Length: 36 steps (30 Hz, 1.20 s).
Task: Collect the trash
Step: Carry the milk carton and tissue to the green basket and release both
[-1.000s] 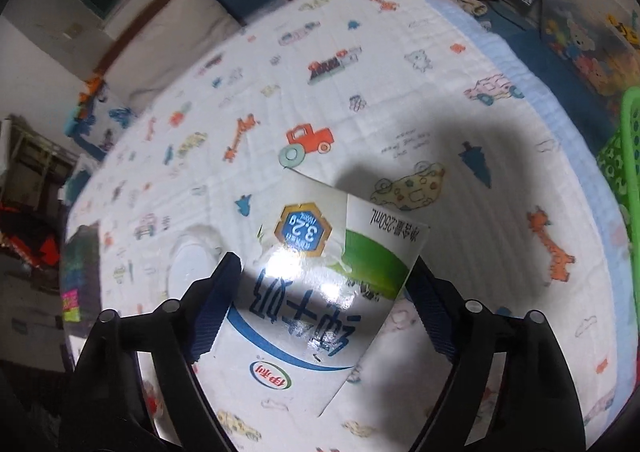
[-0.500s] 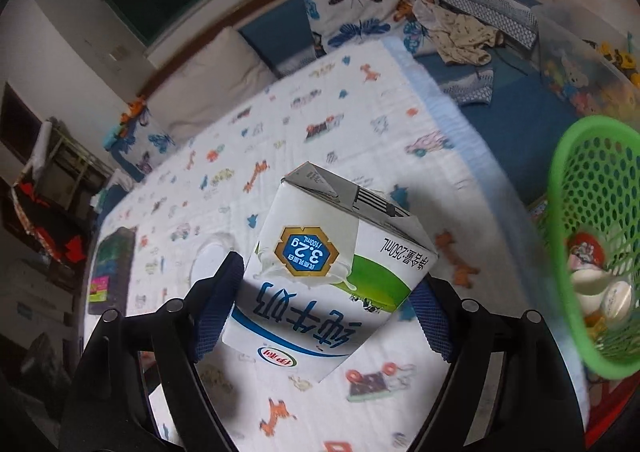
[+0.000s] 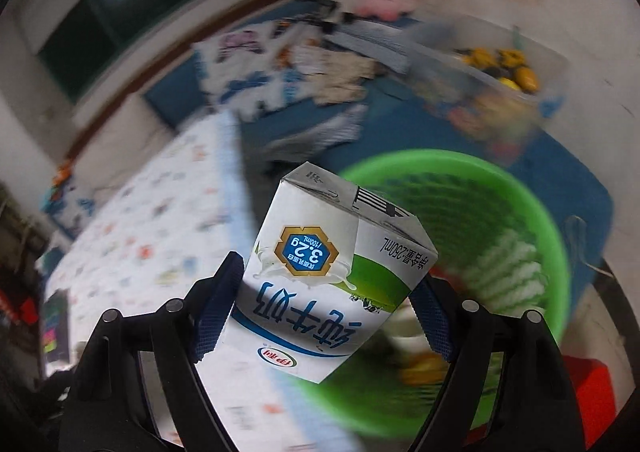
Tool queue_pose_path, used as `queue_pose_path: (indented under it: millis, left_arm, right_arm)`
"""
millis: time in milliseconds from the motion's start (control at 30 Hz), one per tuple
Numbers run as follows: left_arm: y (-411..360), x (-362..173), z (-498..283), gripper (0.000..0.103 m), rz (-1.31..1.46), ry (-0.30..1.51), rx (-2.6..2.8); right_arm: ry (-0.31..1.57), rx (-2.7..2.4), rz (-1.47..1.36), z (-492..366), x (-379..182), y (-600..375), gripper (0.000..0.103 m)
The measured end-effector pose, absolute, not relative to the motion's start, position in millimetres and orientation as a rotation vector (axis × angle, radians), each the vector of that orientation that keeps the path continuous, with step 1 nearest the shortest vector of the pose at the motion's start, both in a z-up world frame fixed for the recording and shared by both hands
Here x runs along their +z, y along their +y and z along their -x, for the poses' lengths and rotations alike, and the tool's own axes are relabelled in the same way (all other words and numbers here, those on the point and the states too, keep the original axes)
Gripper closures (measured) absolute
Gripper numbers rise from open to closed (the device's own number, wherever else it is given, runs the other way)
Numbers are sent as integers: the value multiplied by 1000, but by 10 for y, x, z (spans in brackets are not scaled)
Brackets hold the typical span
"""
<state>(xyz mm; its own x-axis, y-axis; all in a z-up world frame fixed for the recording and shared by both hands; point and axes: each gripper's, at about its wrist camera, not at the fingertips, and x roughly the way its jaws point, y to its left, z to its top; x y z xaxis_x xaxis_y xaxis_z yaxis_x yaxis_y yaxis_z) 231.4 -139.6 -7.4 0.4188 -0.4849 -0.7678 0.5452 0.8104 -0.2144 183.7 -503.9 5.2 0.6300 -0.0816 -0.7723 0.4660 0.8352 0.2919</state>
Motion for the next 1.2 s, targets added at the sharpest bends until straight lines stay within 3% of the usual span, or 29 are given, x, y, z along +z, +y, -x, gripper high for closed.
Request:
queue_pose_path:
  millis: [367, 567, 667, 1200]
  left_arm:
    - [-2471, 255, -2248, 60, -184, 883, -794]
    - [-2956, 319, -2204, 59, -210, 871, -859]
    - [-3168, 293, -2187, 59, -232, 876, -878]
    - [-4042, -145, -2269, 53, -283, 992, -946]
  right_arm:
    - [1001, -455, -440, -1688, -724, -5627, 22]
    - [1014, -448, -465, -1635, -873, -5753, 21]
    - [999, -445, -481, -1610, -854, -5803, 17]
    - [865, -414, -441, -1151, -311, -5801, 17]
